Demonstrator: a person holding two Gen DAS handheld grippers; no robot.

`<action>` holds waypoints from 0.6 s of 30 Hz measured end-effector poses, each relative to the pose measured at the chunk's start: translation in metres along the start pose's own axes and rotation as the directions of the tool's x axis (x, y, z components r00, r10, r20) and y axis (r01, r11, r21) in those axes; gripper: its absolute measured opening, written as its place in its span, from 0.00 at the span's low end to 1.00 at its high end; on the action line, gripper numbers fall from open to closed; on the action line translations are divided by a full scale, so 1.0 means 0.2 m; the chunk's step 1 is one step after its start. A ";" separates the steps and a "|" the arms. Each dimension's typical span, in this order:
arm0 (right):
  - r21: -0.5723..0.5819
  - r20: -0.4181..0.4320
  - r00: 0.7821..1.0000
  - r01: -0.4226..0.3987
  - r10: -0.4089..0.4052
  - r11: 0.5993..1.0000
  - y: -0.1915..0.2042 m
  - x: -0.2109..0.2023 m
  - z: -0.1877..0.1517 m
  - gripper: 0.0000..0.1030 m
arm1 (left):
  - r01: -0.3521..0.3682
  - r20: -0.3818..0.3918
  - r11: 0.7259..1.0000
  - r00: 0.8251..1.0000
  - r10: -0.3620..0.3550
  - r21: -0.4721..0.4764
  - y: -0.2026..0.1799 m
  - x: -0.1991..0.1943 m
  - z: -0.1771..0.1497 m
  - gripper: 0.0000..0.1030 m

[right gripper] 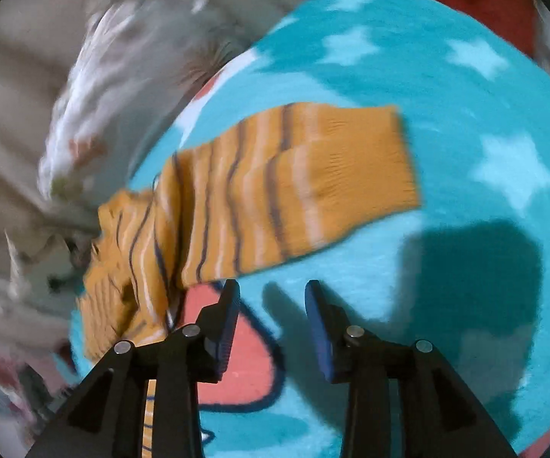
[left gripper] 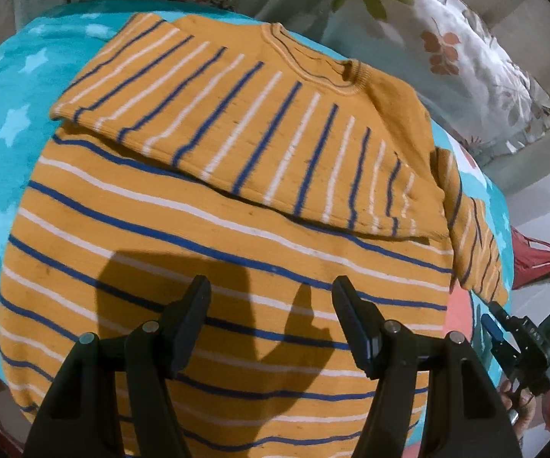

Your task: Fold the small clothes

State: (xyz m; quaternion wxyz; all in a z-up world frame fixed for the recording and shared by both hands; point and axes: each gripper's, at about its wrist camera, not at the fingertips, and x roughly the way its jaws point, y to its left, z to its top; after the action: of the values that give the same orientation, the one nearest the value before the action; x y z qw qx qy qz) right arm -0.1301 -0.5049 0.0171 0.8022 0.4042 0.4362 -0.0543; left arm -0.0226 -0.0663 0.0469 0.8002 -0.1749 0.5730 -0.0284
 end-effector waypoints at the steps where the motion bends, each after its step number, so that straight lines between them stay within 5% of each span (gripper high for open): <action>1: 0.037 0.012 1.000 -0.017 0.016 0.999 -0.03 -0.01 0.02 0.38 | 0.000 -0.003 1.000 1.000 0.000 0.006 -0.01 0.00 0.00 0.63; 11: 0.055 0.095 0.995 0.002 -0.007 0.998 0.05 0.06 0.19 0.37 | -0.010 -0.001 1.000 1.000 0.011 0.012 -0.04 -0.05 -0.05 0.63; 13: 0.044 0.077 0.997 -0.012 0.009 0.999 0.06 0.08 0.20 0.11 | -0.014 0.007 1.000 1.000 0.014 -0.002 -0.02 -0.07 -0.06 0.63; 18: 0.046 0.118 0.993 -0.007 0.002 0.999 -0.02 -0.03 0.25 0.10 | -0.016 0.031 0.999 0.999 0.018 -0.045 0.05 -0.13 -0.07 0.63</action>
State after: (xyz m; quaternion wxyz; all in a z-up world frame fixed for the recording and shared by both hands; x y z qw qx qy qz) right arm -0.1015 -0.5436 0.0340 0.8172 0.4195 0.3856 -0.0864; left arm -0.0464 -0.0553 0.0627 0.8051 -0.1882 0.5625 -0.0061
